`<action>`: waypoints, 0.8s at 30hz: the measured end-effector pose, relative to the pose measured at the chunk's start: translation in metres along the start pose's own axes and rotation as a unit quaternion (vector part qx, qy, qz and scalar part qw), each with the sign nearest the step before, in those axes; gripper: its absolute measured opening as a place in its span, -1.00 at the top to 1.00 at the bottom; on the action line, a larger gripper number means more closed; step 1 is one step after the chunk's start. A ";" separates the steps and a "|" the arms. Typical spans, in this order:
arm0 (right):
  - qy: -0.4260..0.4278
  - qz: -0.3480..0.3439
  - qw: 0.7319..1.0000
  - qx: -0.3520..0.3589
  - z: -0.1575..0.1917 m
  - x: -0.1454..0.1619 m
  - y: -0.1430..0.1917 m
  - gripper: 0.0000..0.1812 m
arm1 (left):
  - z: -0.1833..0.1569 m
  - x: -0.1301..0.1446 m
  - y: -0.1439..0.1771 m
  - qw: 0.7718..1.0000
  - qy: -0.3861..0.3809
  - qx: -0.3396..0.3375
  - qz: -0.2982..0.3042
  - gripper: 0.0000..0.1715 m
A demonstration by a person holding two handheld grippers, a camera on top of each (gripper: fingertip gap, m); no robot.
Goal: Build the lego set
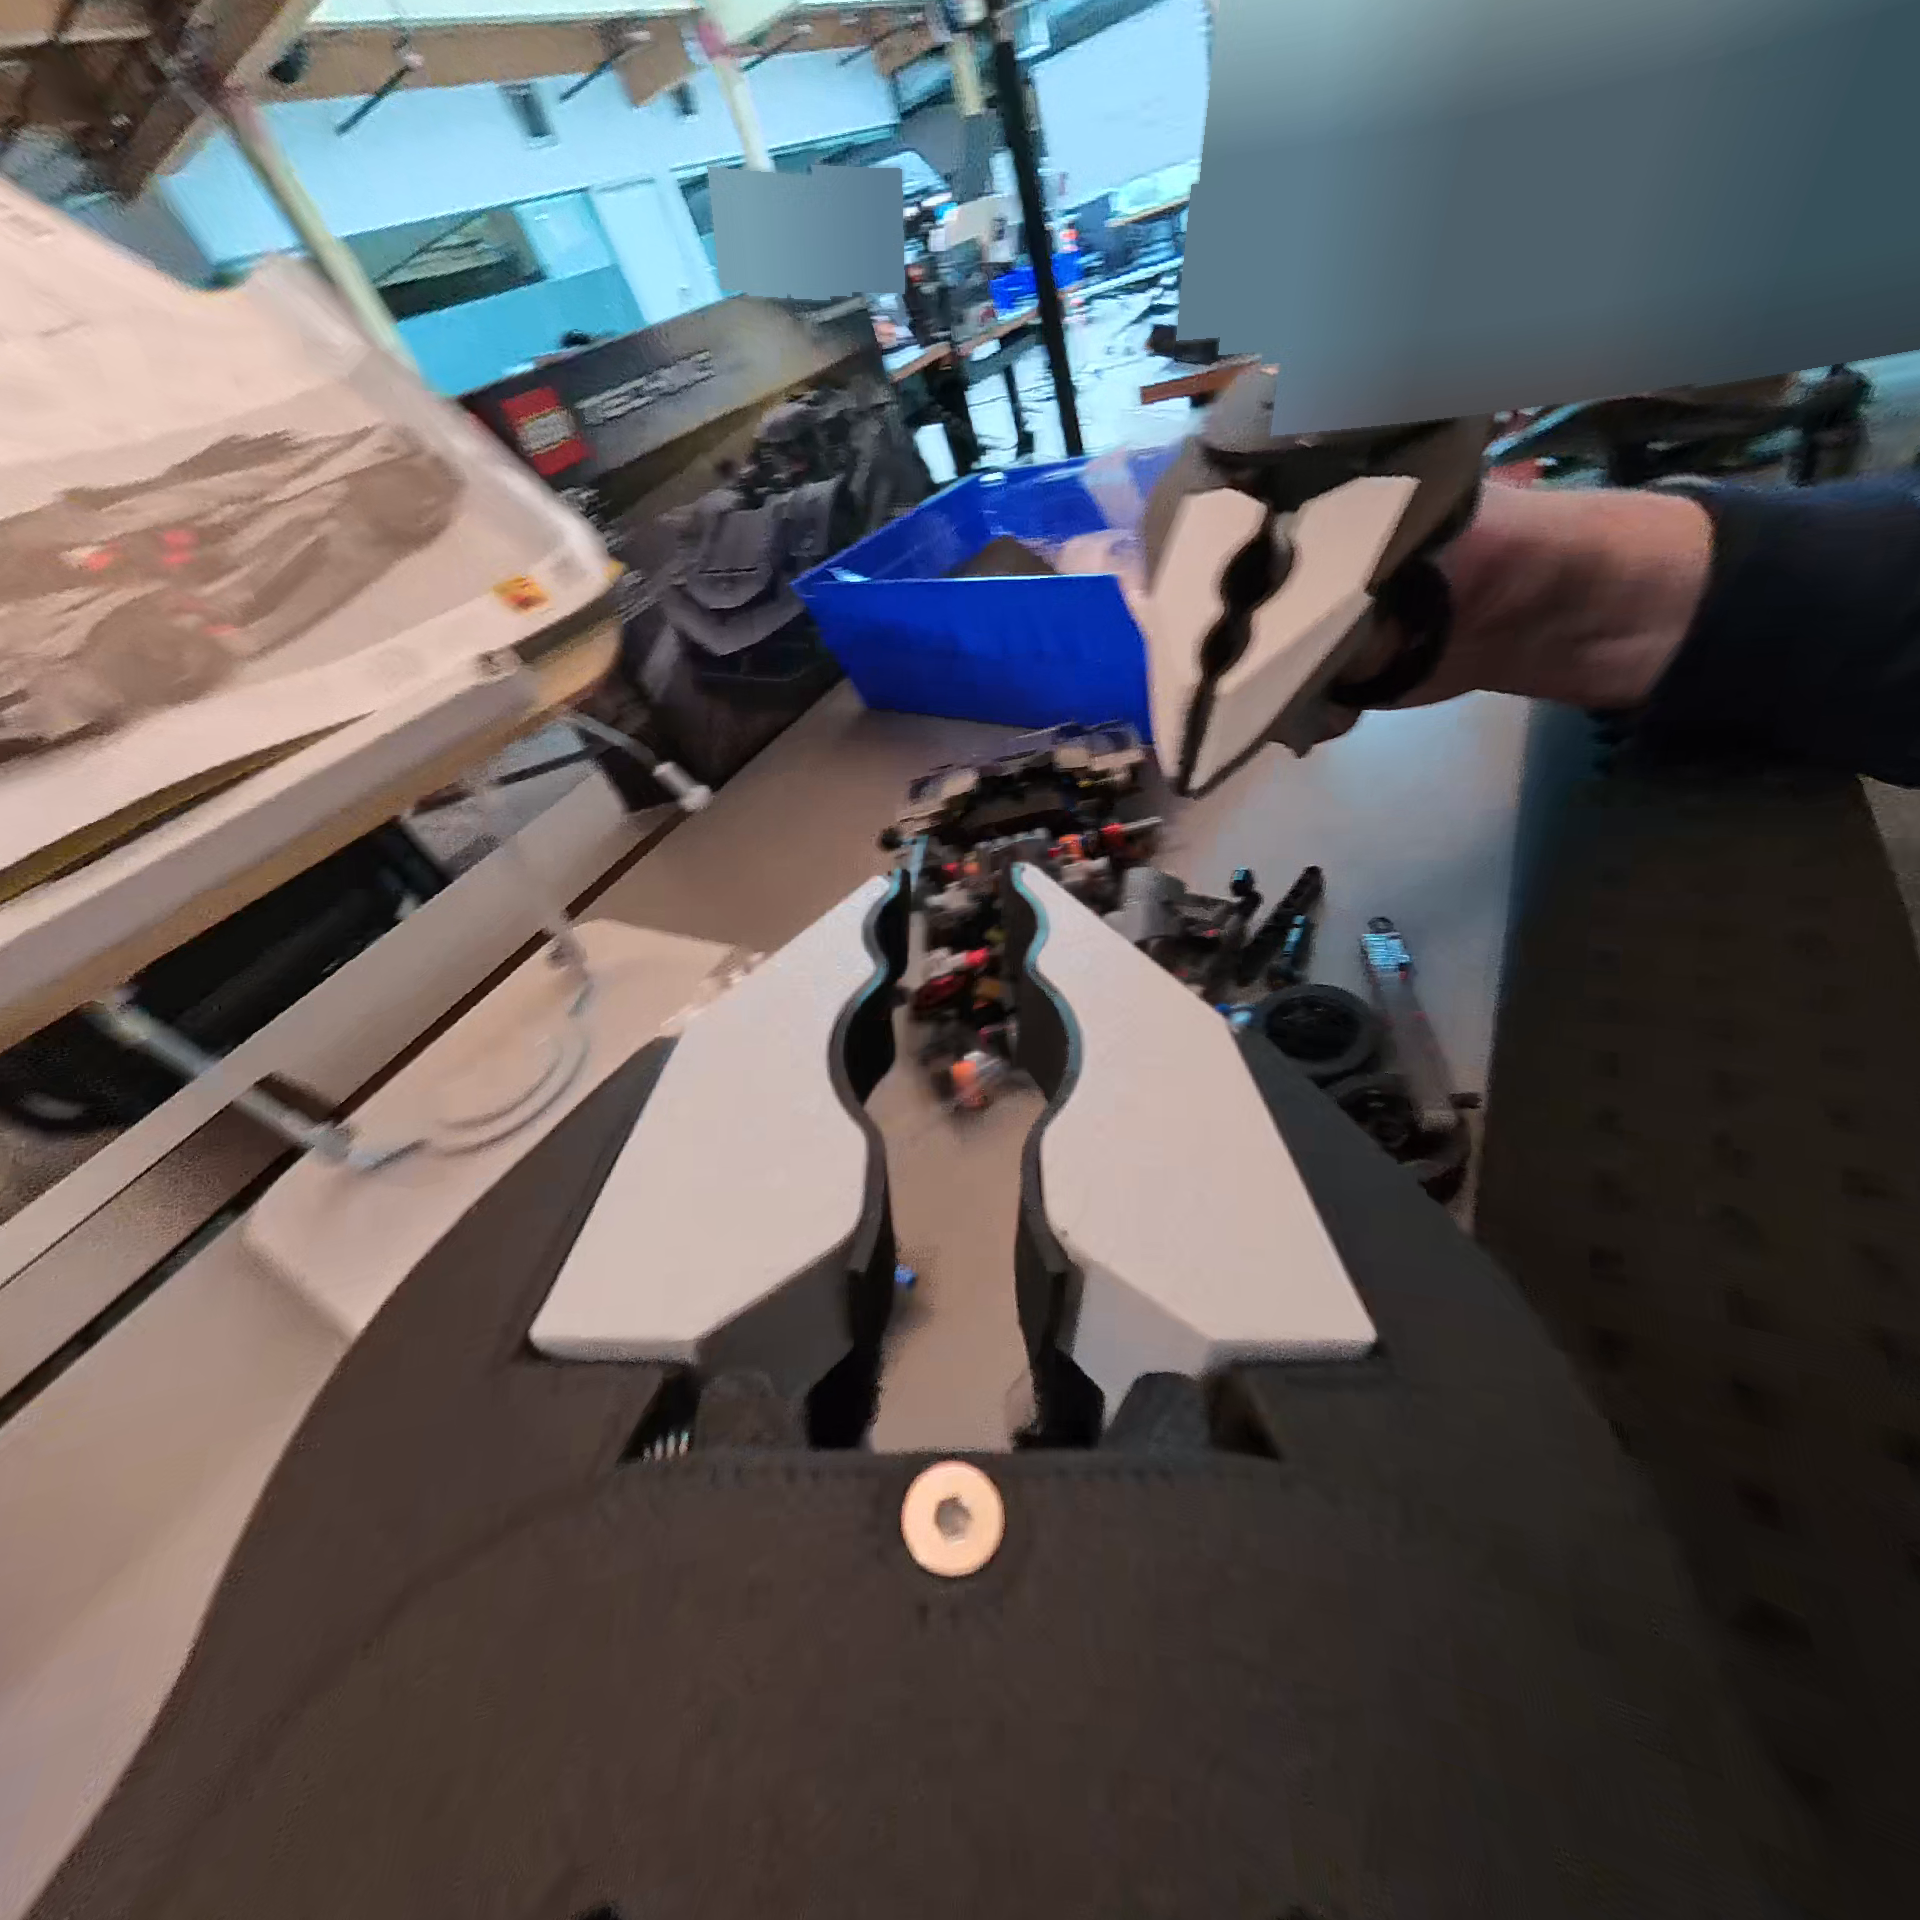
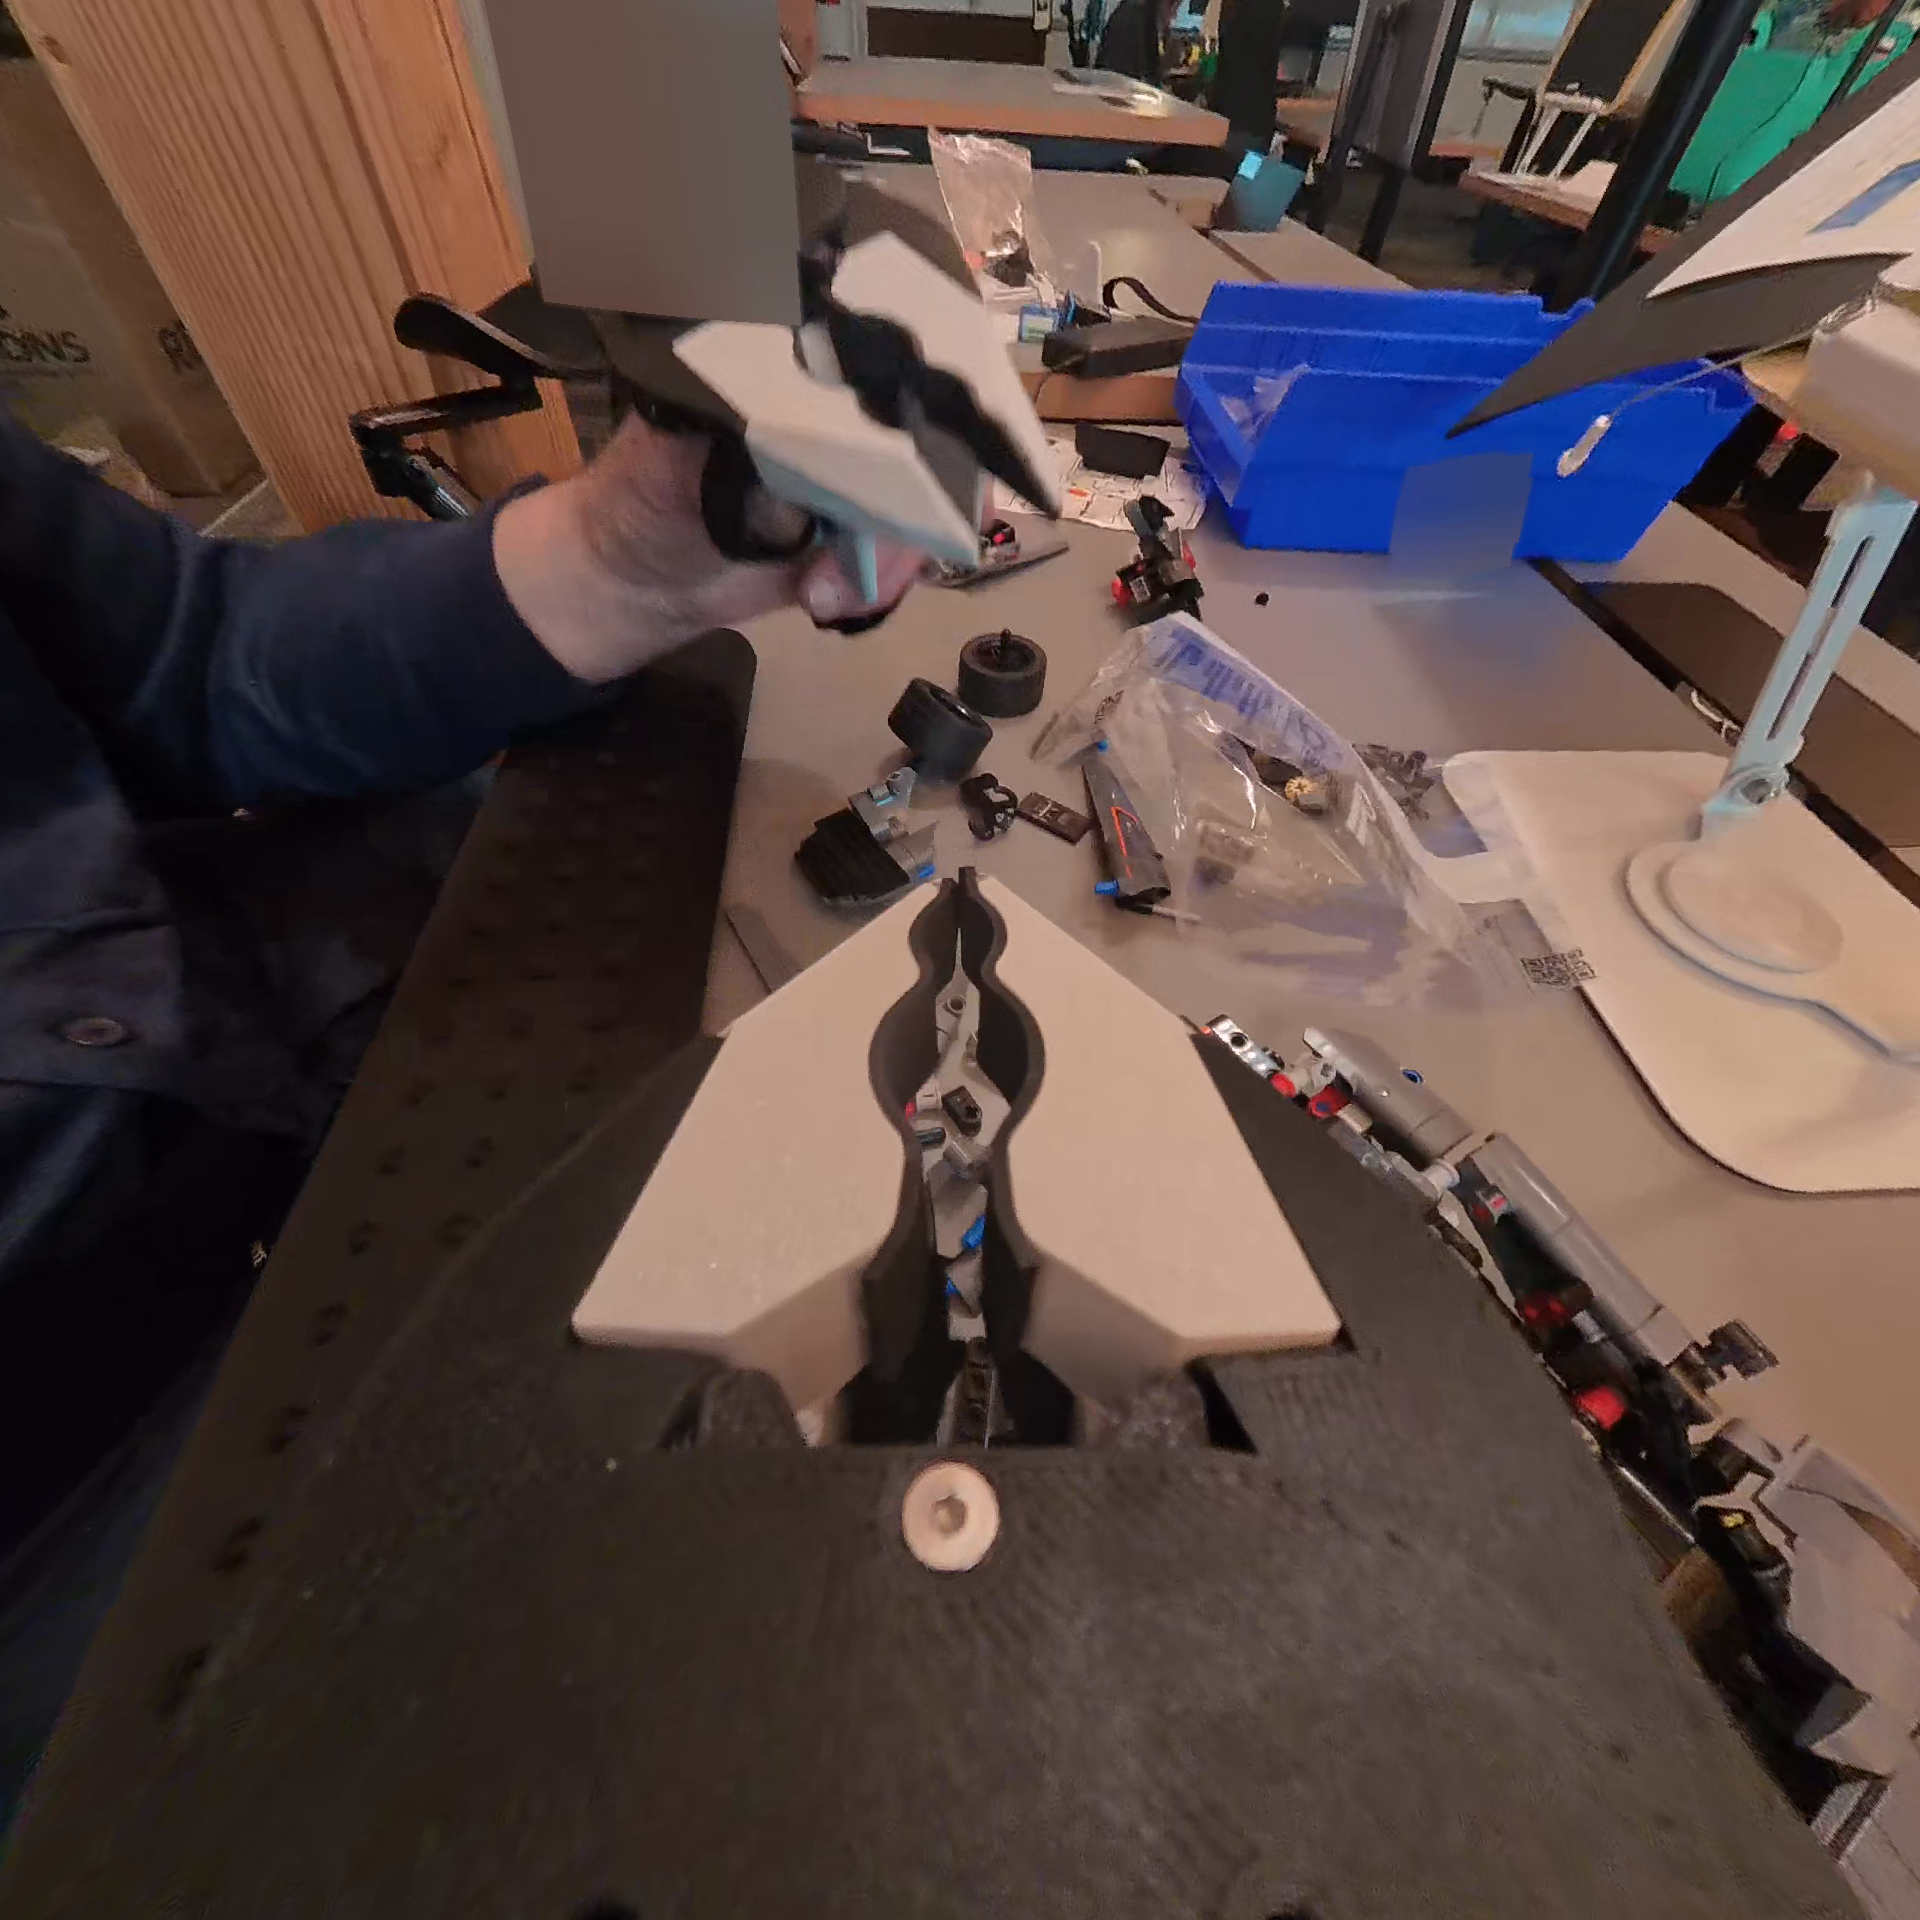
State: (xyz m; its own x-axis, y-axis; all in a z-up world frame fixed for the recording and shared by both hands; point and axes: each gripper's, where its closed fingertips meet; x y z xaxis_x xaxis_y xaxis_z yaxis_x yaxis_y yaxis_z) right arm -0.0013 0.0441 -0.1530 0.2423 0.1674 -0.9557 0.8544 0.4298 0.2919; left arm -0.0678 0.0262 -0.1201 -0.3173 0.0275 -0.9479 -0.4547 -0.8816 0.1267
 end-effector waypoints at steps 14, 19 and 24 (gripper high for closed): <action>-0.022 0.023 0.999 -0.004 -0.004 0.016 -0.006 1.00 | 0.067 0.124 0.110 0.929 -0.006 -0.119 0.350 0.76; -0.025 0.024 0.999 -0.004 -0.005 0.018 -0.006 1.00 | 0.076 0.175 0.100 0.893 -0.022 -0.105 0.438 0.72; -0.022 0.030 0.999 -0.009 -0.003 0.020 -0.008 1.00 | 0.079 0.181 0.079 0.900 0.028 -0.083 0.427 0.79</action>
State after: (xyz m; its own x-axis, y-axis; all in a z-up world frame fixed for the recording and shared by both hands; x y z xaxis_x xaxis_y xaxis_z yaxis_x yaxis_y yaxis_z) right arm -0.0045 0.0464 -0.1740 0.3125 0.1536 -0.9374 0.8296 0.4365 0.3481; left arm -0.2267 -0.0009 -0.2591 -0.4481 -0.7133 -0.5389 0.0677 -0.6282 0.7751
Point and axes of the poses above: each gripper's, where its closed fingertips meet, y back along the fingers, x out of its underside, z = x × y across the jaws, and after that the axes turned 2 degrees about -x, right-handed
